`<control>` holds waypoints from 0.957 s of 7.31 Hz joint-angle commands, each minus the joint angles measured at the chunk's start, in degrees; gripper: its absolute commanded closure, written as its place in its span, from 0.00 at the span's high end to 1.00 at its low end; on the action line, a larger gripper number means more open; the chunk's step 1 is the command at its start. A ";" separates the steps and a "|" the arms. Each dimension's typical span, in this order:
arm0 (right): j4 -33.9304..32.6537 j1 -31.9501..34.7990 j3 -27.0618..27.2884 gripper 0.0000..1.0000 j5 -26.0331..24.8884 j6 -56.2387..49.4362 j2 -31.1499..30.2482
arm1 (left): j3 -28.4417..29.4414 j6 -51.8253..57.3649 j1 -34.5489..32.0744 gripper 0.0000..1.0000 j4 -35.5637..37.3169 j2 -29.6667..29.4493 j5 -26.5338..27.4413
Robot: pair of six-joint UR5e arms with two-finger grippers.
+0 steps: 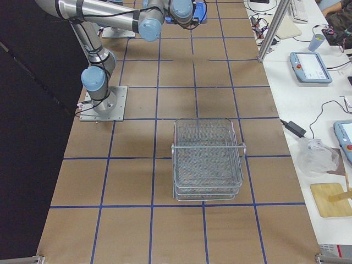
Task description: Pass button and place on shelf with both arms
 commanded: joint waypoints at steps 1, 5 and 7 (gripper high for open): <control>0.00 0.01 -0.05 0.00 -0.02 0.00 0.08 | 0.16 0.02 0.14 1.00 -0.07 0.58 0.40; -4.02 -4.97 -0.40 0.00 -10.78 0.00 0.70 | -1.60 -5.64 7.92 1.00 -7.16 4.80 10.67; -3.61 -13.40 -1.79 0.00 -19.67 0.87 2.09 | -2.30 -15.30 15.67 1.00 -9.11 5.68 10.86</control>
